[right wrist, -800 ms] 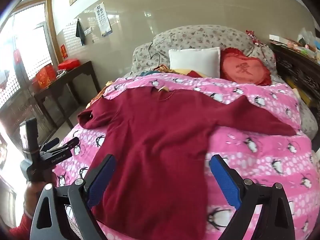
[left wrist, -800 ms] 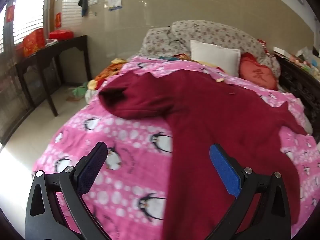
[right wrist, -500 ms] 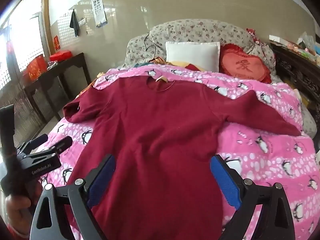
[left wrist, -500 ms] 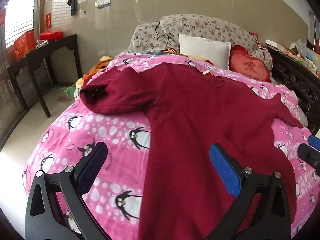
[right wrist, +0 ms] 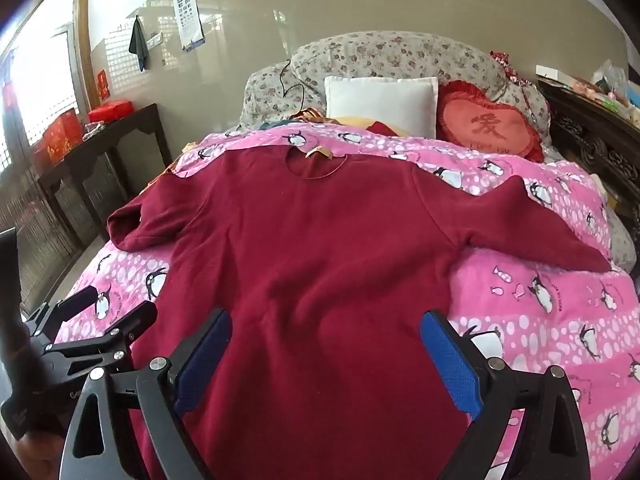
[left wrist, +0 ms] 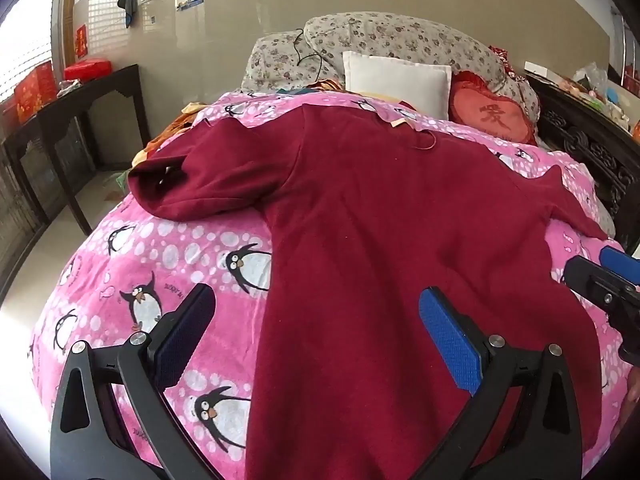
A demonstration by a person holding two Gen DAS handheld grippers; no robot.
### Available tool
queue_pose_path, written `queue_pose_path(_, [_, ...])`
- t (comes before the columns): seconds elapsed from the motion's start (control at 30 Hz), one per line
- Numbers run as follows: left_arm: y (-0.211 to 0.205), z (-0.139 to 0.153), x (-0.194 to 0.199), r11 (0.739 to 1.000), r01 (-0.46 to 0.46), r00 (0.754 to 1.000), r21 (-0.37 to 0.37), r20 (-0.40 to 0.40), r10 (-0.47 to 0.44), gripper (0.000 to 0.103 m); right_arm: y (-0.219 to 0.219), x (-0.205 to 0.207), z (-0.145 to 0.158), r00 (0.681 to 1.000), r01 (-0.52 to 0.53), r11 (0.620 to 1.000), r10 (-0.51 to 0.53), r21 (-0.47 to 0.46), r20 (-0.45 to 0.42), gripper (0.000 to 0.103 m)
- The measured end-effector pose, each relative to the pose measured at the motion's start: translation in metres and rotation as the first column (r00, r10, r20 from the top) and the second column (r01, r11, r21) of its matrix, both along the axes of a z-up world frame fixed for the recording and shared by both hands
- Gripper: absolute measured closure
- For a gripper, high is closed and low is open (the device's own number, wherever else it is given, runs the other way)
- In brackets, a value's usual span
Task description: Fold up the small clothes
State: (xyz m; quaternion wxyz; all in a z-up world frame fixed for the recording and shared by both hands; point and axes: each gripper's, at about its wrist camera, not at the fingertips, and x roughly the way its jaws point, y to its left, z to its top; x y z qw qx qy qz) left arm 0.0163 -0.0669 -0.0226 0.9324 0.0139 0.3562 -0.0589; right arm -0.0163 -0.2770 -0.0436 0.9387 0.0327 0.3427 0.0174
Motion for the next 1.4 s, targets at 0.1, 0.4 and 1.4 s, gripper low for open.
queue_pose_path(0.1, [0.001, -0.002, 0.003, 1.000, 0.002, 1.000, -0.011, -0.004, -0.002, 0.001, -0.001, 0.005, -0.004, 1.000, 0.000, 1.000, 0.000, 0.005, -0.009, 0.008])
queue_pose_path(0.4, [0.001, -0.010, 0.010, 1.000, -0.001, 1.000, -0.010, -0.014, 0.001, 0.001, 0.001, 0.018, -0.014, 1.000, 0.012, 1.000, -0.012, -0.009, -0.026, 0.008])
queue_pose_path(1.4, [-0.001, -0.013, 0.037, 1.000, -0.011, 1.000, -0.022, -0.024, 0.011, 0.001, 0.010, 0.051, -0.020, 0.999, 0.012, 0.998, -0.014, -0.055, -0.040, 0.008])
